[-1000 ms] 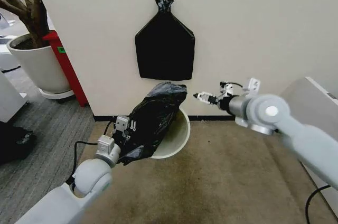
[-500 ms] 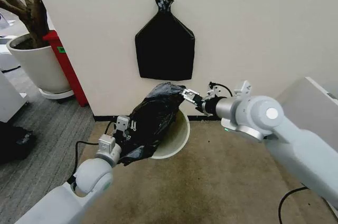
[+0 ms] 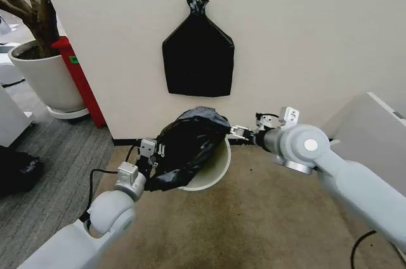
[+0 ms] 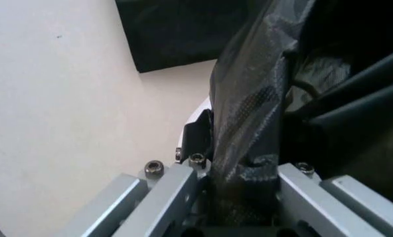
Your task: Place the garbage bag over the trash bin.
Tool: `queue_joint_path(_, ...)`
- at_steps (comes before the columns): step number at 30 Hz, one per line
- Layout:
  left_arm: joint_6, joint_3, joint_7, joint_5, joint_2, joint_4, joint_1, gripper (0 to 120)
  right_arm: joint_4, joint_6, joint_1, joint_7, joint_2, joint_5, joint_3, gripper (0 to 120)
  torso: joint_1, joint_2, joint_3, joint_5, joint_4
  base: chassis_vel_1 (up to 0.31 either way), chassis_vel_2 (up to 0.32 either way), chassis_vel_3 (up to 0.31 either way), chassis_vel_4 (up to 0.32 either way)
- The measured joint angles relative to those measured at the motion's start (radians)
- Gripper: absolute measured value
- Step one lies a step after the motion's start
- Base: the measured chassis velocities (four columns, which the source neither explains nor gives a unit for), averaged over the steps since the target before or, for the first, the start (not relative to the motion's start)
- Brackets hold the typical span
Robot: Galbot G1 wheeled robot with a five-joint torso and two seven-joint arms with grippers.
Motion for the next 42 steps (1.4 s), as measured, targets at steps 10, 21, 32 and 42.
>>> queue_joint_path(10,0.004,-0.005,-0.008,-0.125,0.001,-0.023,-0.001,1,-0.074,-0.017,-0.073,-0.274,-0.025,-0.125,0.03,100,0.0,0.0,0.0,0.0003,0.0001,0.0,0.0,0.0,0.0)
queue_joint_path(21,0.045,-0.01,-0.095,-0.332,-0.027,-0.002,-0.025,1,-0.019,0.029,-0.131,-0.443,-0.076,-0.238,0.056,100,0.0,0.0,0.0,0.0001,-0.0002,0.0,0.0,0.0,0.0)
queue_joint_path(32,0.05,-0.01,-0.125,-0.447,-0.043,0.024,-0.051,1,0.017,0.082,-0.144,-0.289,-0.055,-0.191,0.152,100,0.0,0.0,0.0,0.0,0.0001,0.0,0.0,0.0,0.0)
queue_joint_path(42,0.045,-0.001,-0.109,-0.458,-0.033,0.026,-0.064,1,0.021,0.073,-0.184,-0.354,-0.047,-0.162,0.155,100,0.0,0.0,0.0,0.0,0.0001,0.0,0.0,0.0,0.0)
